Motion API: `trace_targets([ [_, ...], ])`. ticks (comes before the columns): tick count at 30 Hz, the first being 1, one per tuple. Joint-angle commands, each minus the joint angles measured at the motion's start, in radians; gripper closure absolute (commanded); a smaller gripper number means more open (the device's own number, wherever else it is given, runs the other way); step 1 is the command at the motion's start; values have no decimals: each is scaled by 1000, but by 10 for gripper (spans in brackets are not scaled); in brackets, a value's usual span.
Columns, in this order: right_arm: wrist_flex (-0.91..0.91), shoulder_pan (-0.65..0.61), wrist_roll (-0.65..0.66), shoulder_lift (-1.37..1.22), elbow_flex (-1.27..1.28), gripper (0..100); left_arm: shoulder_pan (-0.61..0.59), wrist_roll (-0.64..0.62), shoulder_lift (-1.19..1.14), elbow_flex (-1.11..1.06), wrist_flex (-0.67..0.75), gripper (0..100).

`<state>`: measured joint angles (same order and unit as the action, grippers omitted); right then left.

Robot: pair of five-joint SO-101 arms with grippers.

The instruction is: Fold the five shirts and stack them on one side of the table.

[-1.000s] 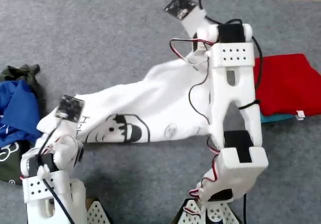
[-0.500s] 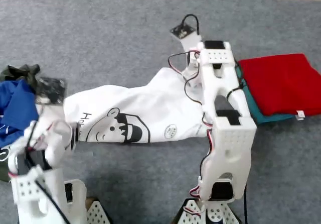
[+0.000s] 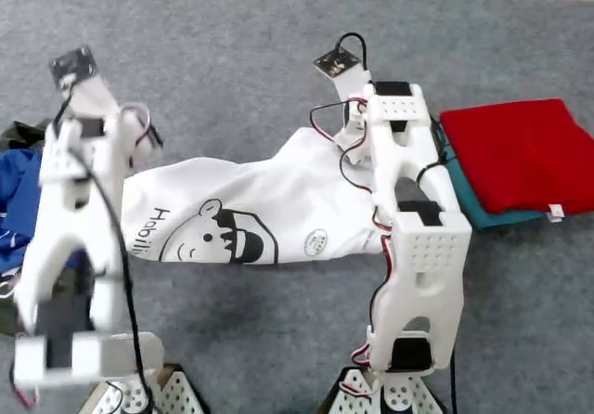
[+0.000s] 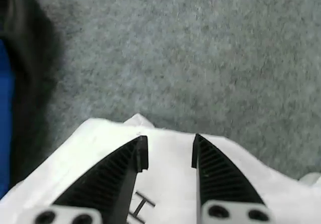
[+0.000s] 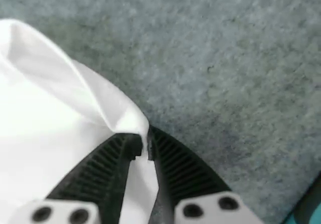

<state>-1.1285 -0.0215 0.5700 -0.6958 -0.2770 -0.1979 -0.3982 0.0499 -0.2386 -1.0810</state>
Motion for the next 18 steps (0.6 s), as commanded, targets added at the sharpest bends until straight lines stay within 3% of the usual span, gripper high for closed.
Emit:
trace_targets([
  [1,29,14,-2,-12,-2,985,8,-75,-226,265,2,803],
  [5,29,14,0,-13,-4,985,15,-158,-462,460,-117,754],
  [10,29,14,0,-13,-5,985,24,-164,-671,668,-351,755],
  [14,29,12,0,-13,-5,985,22,-135,-735,800,-545,755],
  [18,29,11,0,-15,-5,985,24,-114,-760,855,-640,784],
])
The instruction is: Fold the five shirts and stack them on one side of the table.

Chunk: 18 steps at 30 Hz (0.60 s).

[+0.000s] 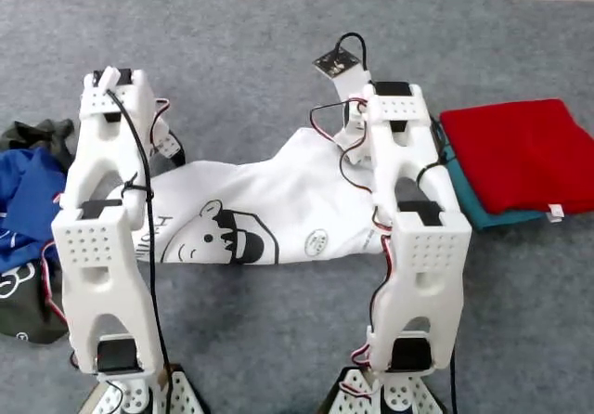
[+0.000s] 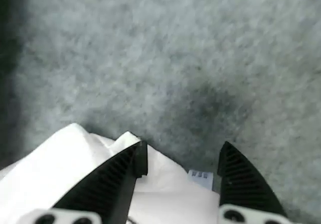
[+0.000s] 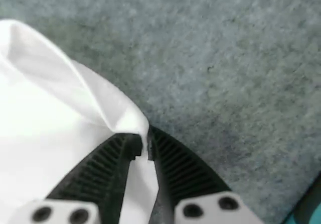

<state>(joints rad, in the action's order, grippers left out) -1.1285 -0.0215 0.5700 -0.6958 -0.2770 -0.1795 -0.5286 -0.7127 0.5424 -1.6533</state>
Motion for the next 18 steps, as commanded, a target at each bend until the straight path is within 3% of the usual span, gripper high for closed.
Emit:
trace_targets([
  [1,29,11,0,-15,-5,985,5,17,0,74,-69,821],
  [5,29,11,0,-15,-5,985,5,43,-6,91,-46,973],
  [18,29,12,-2,-15,-5,985,7,40,-6,444,-11,970],
])
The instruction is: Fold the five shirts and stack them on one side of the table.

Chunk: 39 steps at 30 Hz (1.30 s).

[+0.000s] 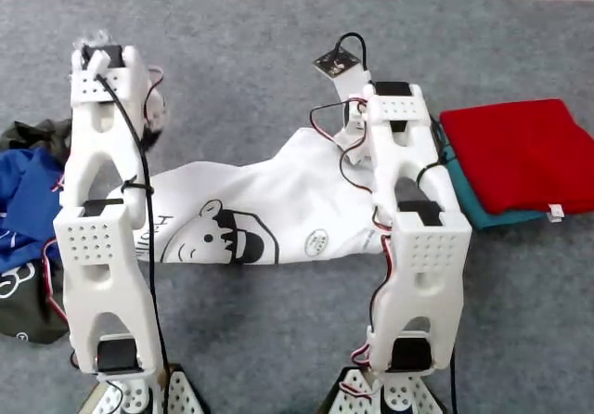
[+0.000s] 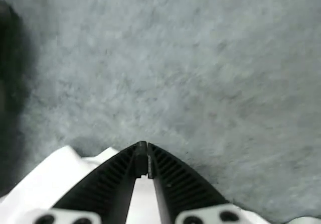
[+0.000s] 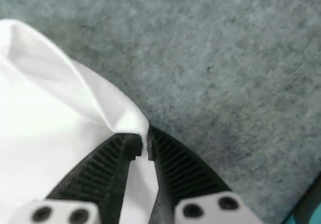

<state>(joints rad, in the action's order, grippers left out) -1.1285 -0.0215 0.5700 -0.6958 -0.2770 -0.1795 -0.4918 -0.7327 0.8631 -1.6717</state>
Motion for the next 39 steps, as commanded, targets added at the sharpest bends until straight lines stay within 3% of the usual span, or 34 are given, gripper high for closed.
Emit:
trace_targets([
  [1,29,12,-2,-15,-5,985,7,3,14,153,6,970],
  [7,29,12,-2,-15,-7,985,19,43,12,153,-94,945],
  [13,29,12,-2,-15,-7,985,68,-81,15,-148,-89,734],
  [19,29,12,-2,-15,-7,985,81,-83,14,-288,-37,768],
  [23,29,11,-2,-15,-7,985,74,-69,18,-286,6,977],
  [29,29,11,-2,-15,-7,985,79,-51,23,-234,35,970],
  [34,29,11,-5,-5,-13,985,61,-44,21,-51,35,971],
  [39,25,63,-11,68,-101,985,54,69,11,165,57,971],
])
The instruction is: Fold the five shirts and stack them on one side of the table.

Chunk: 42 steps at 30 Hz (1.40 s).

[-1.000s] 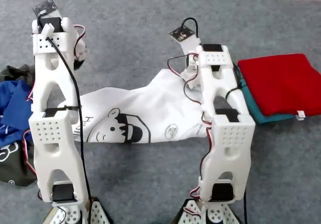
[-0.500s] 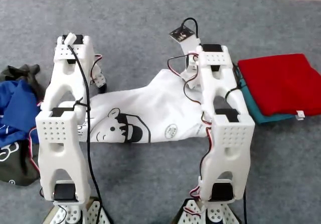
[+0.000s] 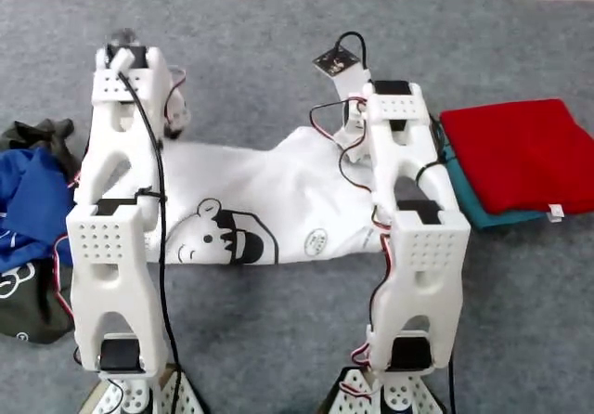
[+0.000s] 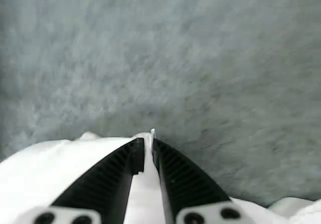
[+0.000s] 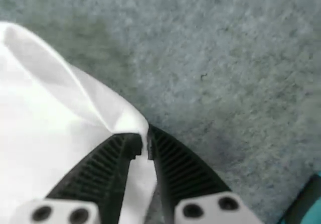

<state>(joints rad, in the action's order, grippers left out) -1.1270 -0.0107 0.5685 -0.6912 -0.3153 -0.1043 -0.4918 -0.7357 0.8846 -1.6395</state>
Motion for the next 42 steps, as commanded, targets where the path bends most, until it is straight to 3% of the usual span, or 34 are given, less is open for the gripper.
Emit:
trace_targets([
  [1,28,66,-21,79,-82,985,-19,107,12,166,46,971],
  [5,100,101,-83,93,-176,985,-38,183,-35,191,180,970],
  [8,259,95,-114,58,-188,985,-59,186,-104,199,270,960],
  [13,517,66,-112,-107,-211,982,-108,132,-186,203,327,824],
  [15,540,63,-118,-168,-240,923,-134,69,-198,203,322,779],
  [19,379,95,-298,-168,-334,694,-182,55,-178,214,245,747],
  [22,149,89,-245,-122,-421,569,-189,141,-132,300,104,748],
  [24,-2,64,-193,-94,-486,544,-193,161,-112,364,14,748],
  [27,-187,23,-183,-71,-575,585,-186,172,-109,441,-123,748],
  [31,-377,-21,-190,-62,-674,712,-183,169,-81,332,-124,748],
  [36,-644,-81,-192,-65,-822,992,-173,175,49,-42,-124,752],
  [39,-643,-100,-196,-15,-702,980,-127,189,166,-305,-104,780],
  [42,-635,-192,-203,77,-404,982,-91,183,293,-596,61,783],
])
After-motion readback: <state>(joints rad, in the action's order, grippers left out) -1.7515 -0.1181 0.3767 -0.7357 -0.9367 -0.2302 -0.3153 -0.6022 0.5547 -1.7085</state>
